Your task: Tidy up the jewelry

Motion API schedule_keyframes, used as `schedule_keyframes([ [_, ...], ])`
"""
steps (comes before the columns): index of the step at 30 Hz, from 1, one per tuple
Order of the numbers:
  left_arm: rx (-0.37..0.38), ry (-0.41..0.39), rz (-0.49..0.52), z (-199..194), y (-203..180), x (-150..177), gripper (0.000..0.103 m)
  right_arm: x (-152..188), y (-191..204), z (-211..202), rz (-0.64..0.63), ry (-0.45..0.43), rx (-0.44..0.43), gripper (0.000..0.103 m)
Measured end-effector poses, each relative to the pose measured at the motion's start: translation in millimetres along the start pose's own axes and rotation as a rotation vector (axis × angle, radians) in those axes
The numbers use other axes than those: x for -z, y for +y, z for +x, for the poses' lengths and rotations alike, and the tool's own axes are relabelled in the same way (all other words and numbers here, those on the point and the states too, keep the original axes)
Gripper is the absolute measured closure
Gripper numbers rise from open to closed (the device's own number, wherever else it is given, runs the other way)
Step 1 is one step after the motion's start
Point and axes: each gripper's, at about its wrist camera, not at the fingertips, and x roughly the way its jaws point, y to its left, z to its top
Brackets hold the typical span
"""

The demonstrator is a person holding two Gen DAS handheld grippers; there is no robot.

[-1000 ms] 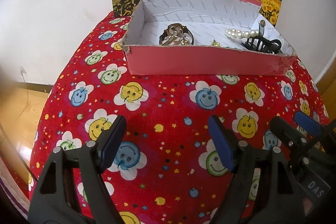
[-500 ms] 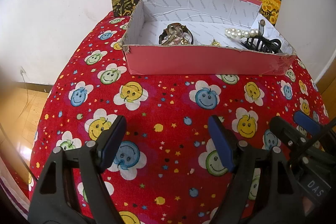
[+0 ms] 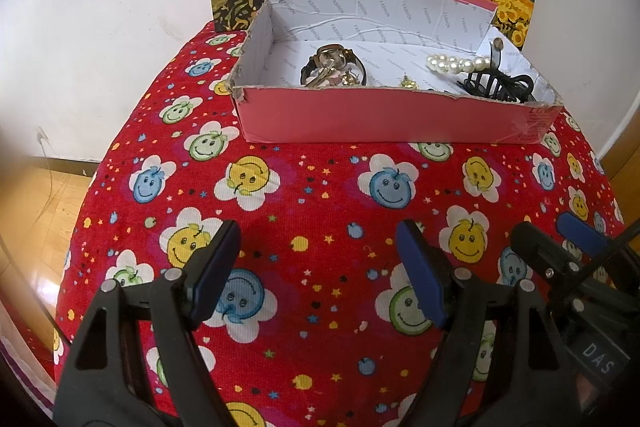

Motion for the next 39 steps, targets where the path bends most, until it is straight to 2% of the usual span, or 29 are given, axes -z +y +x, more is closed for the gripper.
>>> schedule_keyframes([
  [39,0.003,0.0,-0.004,-1.9,0.2,-0.9,0.03,-0.4,0.4,0.4,-0.002,-0.002,0.003,0.029],
])
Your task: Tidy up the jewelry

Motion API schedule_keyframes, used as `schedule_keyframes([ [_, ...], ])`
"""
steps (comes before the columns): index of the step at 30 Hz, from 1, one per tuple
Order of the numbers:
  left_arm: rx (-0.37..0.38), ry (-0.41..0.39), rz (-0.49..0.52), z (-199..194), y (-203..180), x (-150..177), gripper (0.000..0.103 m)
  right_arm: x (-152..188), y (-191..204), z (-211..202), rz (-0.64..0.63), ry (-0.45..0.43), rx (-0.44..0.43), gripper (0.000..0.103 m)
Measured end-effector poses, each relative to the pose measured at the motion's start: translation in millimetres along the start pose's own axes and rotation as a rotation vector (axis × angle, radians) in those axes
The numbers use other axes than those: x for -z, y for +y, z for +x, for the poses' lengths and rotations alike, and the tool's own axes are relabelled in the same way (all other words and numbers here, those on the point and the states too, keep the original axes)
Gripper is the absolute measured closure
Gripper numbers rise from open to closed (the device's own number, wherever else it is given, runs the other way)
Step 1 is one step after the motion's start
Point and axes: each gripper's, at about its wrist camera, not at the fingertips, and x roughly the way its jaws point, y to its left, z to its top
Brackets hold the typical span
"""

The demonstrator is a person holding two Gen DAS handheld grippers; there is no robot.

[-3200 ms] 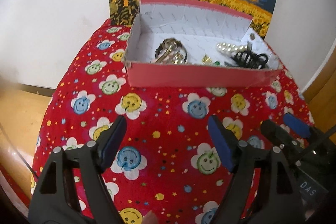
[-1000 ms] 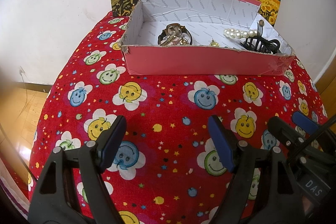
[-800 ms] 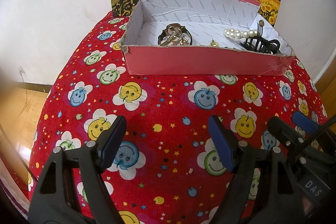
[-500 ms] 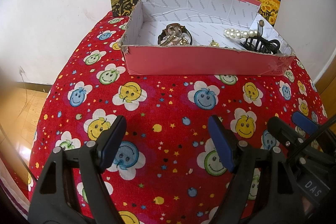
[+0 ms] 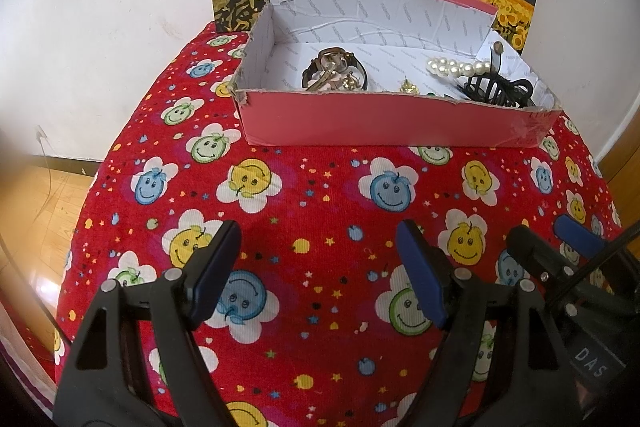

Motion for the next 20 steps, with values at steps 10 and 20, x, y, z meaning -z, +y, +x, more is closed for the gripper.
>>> schedule_keyframes([
  [10,0.002,-0.002,-0.002,-2.4,0.3,-0.6,0.03,0.5,1.3,0.2,-0.003,-0.001,0.002,0.029],
  [20,0.002,0.009,-0.006,0.6,-2.1,-1.0,0.03,0.3,2.3,-0.1,-0.001,0.003,0.004,0.03],
])
